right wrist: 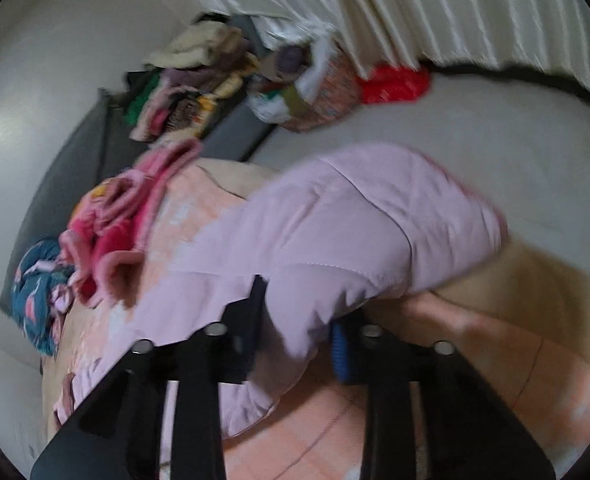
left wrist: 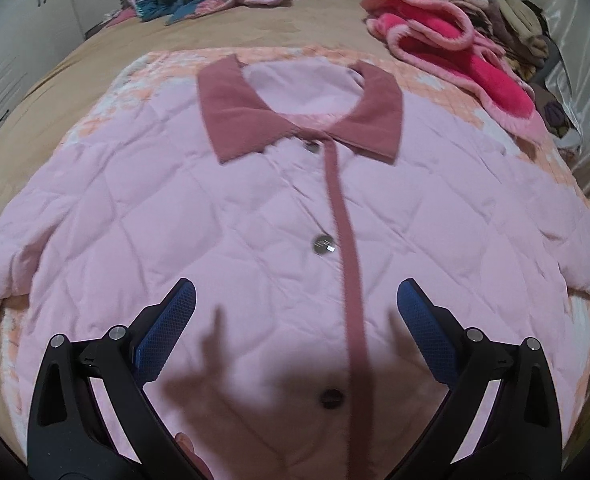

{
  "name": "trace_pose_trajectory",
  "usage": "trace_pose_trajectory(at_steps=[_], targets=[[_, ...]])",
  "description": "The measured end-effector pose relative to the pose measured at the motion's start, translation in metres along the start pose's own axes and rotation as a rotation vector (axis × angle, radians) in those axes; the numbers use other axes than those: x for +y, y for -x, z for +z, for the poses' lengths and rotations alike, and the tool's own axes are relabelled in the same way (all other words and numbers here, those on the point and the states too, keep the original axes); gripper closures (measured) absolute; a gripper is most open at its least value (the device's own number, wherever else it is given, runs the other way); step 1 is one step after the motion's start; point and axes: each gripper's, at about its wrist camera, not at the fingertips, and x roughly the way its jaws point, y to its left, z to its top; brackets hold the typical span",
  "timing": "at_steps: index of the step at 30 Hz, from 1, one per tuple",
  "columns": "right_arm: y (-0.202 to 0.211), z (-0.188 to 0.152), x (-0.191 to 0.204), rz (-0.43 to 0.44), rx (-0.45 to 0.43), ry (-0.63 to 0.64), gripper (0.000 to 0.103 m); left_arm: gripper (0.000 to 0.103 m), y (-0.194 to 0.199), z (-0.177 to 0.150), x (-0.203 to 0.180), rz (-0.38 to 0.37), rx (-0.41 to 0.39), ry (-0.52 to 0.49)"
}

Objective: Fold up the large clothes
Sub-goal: 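Grasp the jacket sleeve cuff with the right tool and lift, then carry the held sleeve across the jacket body with the right tool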

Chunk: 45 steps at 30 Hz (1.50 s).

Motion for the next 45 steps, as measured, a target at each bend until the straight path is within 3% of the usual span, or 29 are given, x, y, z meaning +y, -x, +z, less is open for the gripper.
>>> trace_pose_trajectory(at_steps=[9,16,19,24,31,45], targets=[[0.053,0.016,0.114,0.108,-0.087,0.305,0.087,0.008,0.028,0.015,0.046,-0.027,-0.037,0.112],[0.085,0.012,0.199,0.217,-0.097,0.446,0.088,0.008,0.055,0.019,0.072,-0.027,-0.117,0.164],[0.096,0.006,0.227,0.246,-0.115,0.486,0.088,0.008,0.066,0.020,0.079,-0.059,-0.136,0.172],[0.117,-0.009,0.264,0.293,-0.131,0.554,0.088,0.008,0.082,0.021,0.091,-0.098,-0.192,0.188],[0.130,-0.032,0.306,0.314,-0.137,0.621,0.088,0.008,0.073,0.022,0.113,-0.096,-0.165,0.238],[0.135,-0.084,0.359,0.439,-0.049,0.694,0.088,0.008,0.082,0.018,0.128,-0.120,-0.188,0.253]])
